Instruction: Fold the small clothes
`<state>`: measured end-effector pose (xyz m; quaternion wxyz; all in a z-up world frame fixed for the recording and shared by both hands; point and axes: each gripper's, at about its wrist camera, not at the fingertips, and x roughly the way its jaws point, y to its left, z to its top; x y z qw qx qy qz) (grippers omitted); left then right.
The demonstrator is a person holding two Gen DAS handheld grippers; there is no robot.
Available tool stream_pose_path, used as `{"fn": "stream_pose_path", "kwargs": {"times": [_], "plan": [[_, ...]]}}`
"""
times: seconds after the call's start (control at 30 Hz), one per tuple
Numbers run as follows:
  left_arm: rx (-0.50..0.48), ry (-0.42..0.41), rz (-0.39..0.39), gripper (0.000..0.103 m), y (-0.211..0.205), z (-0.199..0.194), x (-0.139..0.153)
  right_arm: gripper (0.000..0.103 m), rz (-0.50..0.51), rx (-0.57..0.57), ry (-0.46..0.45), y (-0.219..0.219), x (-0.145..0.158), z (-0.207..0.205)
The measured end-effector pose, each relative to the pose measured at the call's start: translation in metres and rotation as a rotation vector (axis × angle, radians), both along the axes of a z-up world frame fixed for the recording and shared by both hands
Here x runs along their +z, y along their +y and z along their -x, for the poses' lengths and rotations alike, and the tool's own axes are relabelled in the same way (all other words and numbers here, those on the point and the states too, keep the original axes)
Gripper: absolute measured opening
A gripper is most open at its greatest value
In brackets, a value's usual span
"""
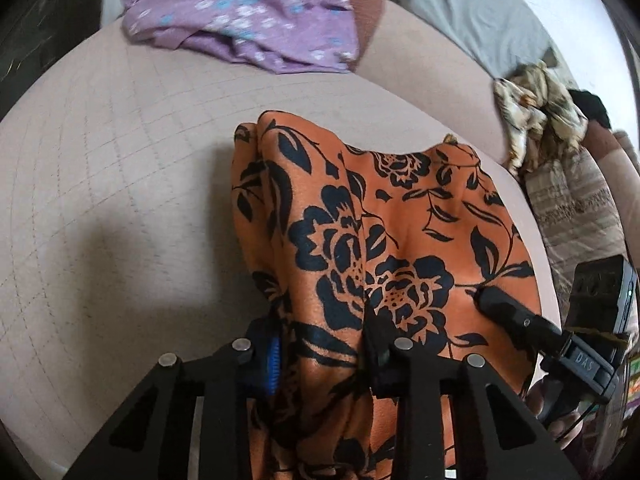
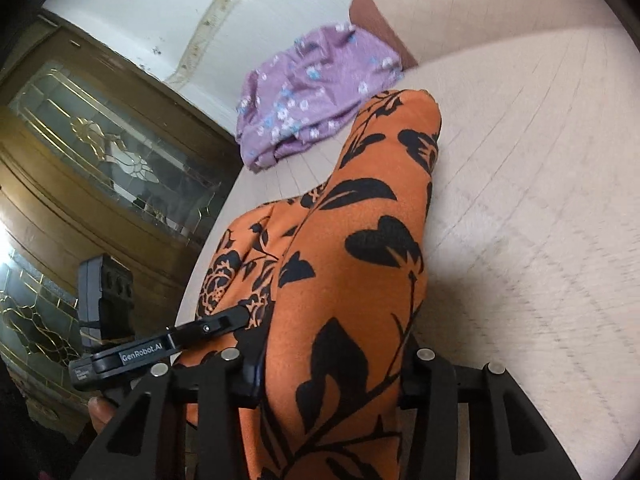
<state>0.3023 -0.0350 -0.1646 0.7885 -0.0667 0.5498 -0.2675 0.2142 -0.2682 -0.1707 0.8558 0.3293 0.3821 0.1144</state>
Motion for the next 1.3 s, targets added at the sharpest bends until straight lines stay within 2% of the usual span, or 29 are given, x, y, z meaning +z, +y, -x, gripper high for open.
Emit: {"fn": "stream_pose_path", "kwargs": {"times": [0.13,0.27,0.4,0.5,0.53,0.57,0.6,0.67,0.73,0.83,0.93,1.0,1.1,1.13,1.2,1.27,1.3], "plan": [[-0.038,-0.015,0.029,0.033,-0.028,0.021,0.017,0.047,0.009,-0.027,-0.028,-0.026,0.016,0.029],[-0.076,-0.056,0.006,0.033,-0.059,0.044,0.027,0.047,0.001,-0.052,-0.036,-0.051,0.021,0.055],[-0.087,-0.064,-0.034,0.033,-0.063,0.064,0.021,0.047,-0.029,-0.073,-0.017,-0.067,0.011,0.069],[-0.079,-0.019,-0.083,0.034,-0.062,0.064,0.001,0.048,-0.052,-0.06,0.042,-0.07,-0.009,0.066],[-0.068,-0.013,-0.115,0.036,-0.061,0.063,-0.008,0.051,-0.056,-0.054,0.075,-0.07,-0.017,0.065],[-0.054,0.008,-0.122,0.04,-0.057,0.06,-0.017,0.06,-0.046,-0.069,0.151,-0.071,-0.031,0.062],[-0.042,0.028,-0.106,0.043,-0.053,0.058,-0.02,0.063,-0.051,-0.086,0.192,-0.073,-0.039,0.062],[-0.01,0.03,-0.098,0.053,-0.046,0.057,-0.017,0.066,-0.113,-0.105,0.216,-0.08,-0.044,0.065],[0.002,-0.005,-0.135,0.058,-0.042,0.057,-0.009,0.067,-0.082,-0.108,0.22,-0.083,-0.036,0.069],[-0.006,-0.086,-0.166,0.059,-0.036,0.064,0.008,0.067,0.005,-0.133,0.187,-0.085,-0.015,0.077],[-0.009,-0.17,-0.209,0.059,-0.032,0.077,0.021,0.068,0.089,-0.177,0.108,-0.089,0.012,0.087],[-0.013,-0.195,-0.223,0.059,-0.023,0.083,0.02,0.067,0.128,-0.181,0.032,-0.087,0.034,0.09],[-0.025,-0.214,-0.254,0.059,-0.018,0.095,0.019,0.059,0.173,-0.143,-0.021,-0.069,0.053,0.081],[-0.033,-0.224,-0.279,0.059,-0.017,0.099,0.015,0.054,0.182,-0.128,-0.016,-0.063,0.053,0.077],[-0.039,-0.226,-0.364,0.063,-0.018,0.1,0.0,0.053,0.195,-0.103,0.032,-0.052,0.041,0.066],[-0.036,-0.214,-0.416,0.072,-0.018,0.093,-0.017,0.052,0.183,-0.102,0.14,-0.047,0.011,0.058],[-0.026,-0.211,-0.411,0.075,-0.016,0.091,-0.019,0.052,0.181,-0.112,0.183,-0.047,-0.001,0.056]]}}
